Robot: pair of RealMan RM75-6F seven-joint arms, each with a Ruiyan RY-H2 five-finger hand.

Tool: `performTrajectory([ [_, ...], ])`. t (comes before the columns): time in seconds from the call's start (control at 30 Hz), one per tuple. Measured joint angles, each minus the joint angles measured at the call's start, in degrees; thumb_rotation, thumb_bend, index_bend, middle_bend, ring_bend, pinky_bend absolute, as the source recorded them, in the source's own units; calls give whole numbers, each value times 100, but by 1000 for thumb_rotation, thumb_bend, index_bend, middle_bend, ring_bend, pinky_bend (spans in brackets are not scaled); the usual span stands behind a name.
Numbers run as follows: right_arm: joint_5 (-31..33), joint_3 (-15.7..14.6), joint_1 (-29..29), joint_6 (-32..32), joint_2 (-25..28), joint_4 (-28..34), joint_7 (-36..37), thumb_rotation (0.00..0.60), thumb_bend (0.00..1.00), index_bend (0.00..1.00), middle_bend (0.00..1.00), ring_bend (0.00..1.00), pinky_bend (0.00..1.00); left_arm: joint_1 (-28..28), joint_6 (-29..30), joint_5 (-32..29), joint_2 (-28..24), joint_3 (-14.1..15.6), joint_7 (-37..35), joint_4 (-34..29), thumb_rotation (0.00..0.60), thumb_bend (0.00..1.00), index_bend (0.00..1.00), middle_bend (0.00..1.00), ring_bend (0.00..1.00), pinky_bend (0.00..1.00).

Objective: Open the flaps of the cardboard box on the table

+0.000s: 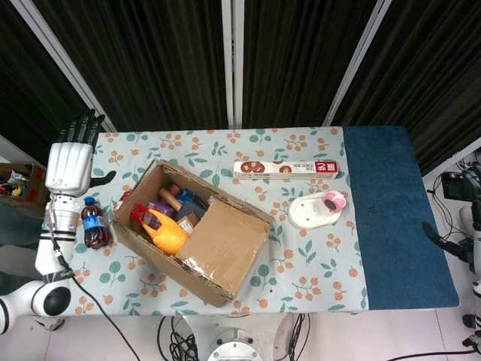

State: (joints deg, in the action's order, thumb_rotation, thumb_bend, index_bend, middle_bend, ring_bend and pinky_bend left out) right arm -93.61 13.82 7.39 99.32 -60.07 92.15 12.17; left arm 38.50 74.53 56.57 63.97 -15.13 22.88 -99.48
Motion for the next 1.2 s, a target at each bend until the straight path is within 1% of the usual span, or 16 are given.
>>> performTrajectory([
  [0.03, -152, -27, 81, -110, 83, 75, -68, 600, 244, 0, 0, 0, 0, -59, -84, 124, -104, 34, -207, -42, 269, 10, 70, 105, 61, 175],
  [0.07, -248, -44, 151, -218, 153, 148, -125, 600, 284, 0, 0, 0, 0, -120, -153, 282, -195, 82, -397, -66, 262, 1, 72, 106, 61, 174],
  [0.17, -467, -73, 454, -715, 398, 478, -295, 600, 455, 0, 0, 0, 0, -371, -249, 1015, -439, 322, -927, -42, 257, 0, 73, 106, 62, 171],
  [0.27, -597, -48, 876, -1380, 605, 866, -472, 600, 517, 6, 24, 0, 0, -769, -160, 1846, -613, 676, -1447, 61, 261, 0, 74, 106, 62, 171],
  [0.3, -607, -28, 1019, -1607, 650, 982, -541, 600, 537, 33, 53, 0, 0, -976, -77, 2111, -664, 826, -1653, 110, 260, 0, 75, 106, 62, 171],
  [0.33, -599, 6, 1218, -1928, 698, 1132, -648, 600, 557, 79, 93, 0, 0, -1137, 5, 2257, -694, 933, -1779, 153, 260, 0, 75, 105, 62, 171],
  [0.4, -525, 73, 1535, -2450, 739, 1346, -838, 600, 572, 148, 135, 0, 0, -1490, 262, 2470, -726, 1138, -1933, 298, 259, 2, 75, 105, 62, 171],
  [0.5, -214, 222, 2152, -3396, 712, 1641, -1233, 600, 574, 218, 158, 0, 0, -1913, 695, 2647, -687, 1352, -1997, 578, 262, 3, 85, 105, 62, 171],
  [0.53, -23, 289, 2438, -3783, 658, 1726, -1431, 600, 574, 230, 159, 0, 0, -2023, 810, 2685, -665, 1400, -2047, 654, 265, 2, 89, 105, 62, 171],
  [0.6, 345, 386, 2902, -4343, 521, 1813, -1772, 600, 577, 236, 159, 0, 0, -2254, 1042, 2762, -605, 1490, -2223, 838, 271, 1, 97, 105, 62, 171],
  [0.63, 632, 444, 3212, -4669, 400, 1845, -1999, 600, 578, 240, 159, 0, 0, -2345, 1135, 2798, -578, 1523, -2312, 934, 273, 0, 100, 105, 62, 171],
  [0.77, 1704, 570, 4115, -5338, -71, 1852, -2807, 600, 568, 253, 165, 0, 0, -2625, 1444, 2939, -484, 1613, -2768, 1237, 274, 0, 103, 105, 62, 172],
  [0.93, 3173, 591, 5181, -5702, -786, 1682, -4016, 600, 542, 265, 171, 0, 0, -2894, 1750, 3172, -427, 1676, -3346, 1453, 276, 0, 103, 106, 62, 171],
  [1.03, 4030, 526, 5748, -5775, -1134, 1542, -4540, 600, 535, 266, 171, 0, 0, -2976, 1828, 3267, -417, 1688, -3342, 1542, 236, 5, 103, 107, 62, 171],
  [1.1, 4537, 459, 6079, -5805, -1308, 1445, -4811, 600, 539, 265, 171, 0, 0, -3005, 1834, 3295, -419, 1691, -3268, 1555, 197, 11, 103, 109, 62, 171],
  [1.2, 5321, 318, 6606, -5795, -1598, 1259, -5213, 600, 571, 264, 171, 0, 0, -3056, 1832, 3290, -427, 1684, -3369, 1556, 179, 13, 103, 111, 62, 171],
])
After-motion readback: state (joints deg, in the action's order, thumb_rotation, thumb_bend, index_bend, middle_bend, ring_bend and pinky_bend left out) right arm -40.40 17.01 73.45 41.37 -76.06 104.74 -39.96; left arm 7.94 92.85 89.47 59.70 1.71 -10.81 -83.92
